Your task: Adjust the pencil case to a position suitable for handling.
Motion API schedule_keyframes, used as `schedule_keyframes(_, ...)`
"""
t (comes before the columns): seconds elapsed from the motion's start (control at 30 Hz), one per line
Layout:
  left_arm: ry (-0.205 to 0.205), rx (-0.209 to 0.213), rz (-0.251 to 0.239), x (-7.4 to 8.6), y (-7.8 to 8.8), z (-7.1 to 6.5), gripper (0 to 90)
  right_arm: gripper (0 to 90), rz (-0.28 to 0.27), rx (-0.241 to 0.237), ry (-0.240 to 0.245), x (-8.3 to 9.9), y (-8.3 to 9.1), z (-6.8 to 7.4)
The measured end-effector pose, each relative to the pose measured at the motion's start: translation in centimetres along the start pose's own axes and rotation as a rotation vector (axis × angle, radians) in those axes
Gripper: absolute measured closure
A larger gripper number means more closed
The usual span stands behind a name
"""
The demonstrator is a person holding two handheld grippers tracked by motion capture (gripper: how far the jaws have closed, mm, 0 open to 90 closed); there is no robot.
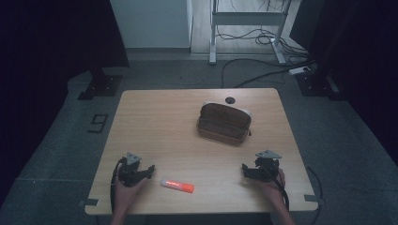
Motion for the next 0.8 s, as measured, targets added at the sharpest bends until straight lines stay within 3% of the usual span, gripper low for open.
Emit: schedule_keyframes(0.8, -0.004, -0.003, 0.0, -0.01, -0.02, -0.02, 27.2, 11.4, -0.008, -0.001, -0.002, 0.05, 0.2, 0.22)
Point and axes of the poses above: each handheld gripper's, and its own axes: y roughly backward along the jaws, x roughly out of its underside, z roughly to its left, the point moved 9 cm from there along -y, roughly forward along the jaws, and after that the axes turned 2 degrees about -x, right-handed, at the moved point
